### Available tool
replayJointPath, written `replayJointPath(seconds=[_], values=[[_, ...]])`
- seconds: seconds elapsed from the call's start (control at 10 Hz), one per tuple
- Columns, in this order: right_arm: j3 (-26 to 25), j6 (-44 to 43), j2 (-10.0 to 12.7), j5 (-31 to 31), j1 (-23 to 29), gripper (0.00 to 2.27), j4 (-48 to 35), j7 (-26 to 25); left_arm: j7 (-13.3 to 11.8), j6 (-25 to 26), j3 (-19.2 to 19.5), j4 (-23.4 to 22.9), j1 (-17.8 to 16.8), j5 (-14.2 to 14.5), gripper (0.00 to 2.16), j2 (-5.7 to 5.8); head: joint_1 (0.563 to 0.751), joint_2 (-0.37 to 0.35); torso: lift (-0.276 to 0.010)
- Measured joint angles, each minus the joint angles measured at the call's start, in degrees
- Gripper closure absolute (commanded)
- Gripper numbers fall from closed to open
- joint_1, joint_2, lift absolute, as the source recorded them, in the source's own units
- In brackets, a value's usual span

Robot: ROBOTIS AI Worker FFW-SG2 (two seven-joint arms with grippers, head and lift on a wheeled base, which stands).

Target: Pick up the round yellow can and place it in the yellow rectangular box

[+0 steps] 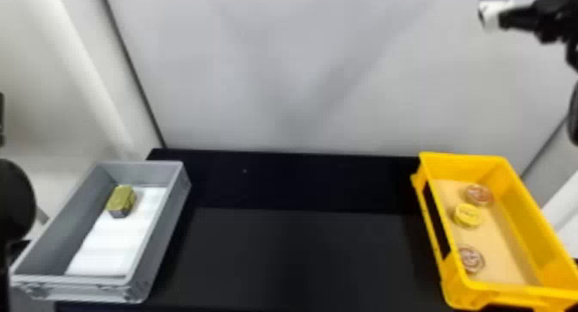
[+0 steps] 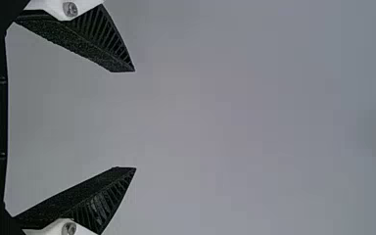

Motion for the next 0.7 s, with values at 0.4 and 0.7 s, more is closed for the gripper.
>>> replayJointPath(seconds=[0.4,0.7], values=[[2.1,-5.6,-1.2,-2.7,-6.6,0.05,-5.8,-6.3,-0.1,0.0,0.7,-0.3,0.0,-0.2,0.12,0.07,0.694,0.054,-0.003],[5.6,-8.4,-4.0,-4.7,-12.7,0.05,-7.4,-10.4,-0.1,0.1,1.4,-0.7,0.0,-0.4,0.12,0.71,0.694,0.054,-0.003]])
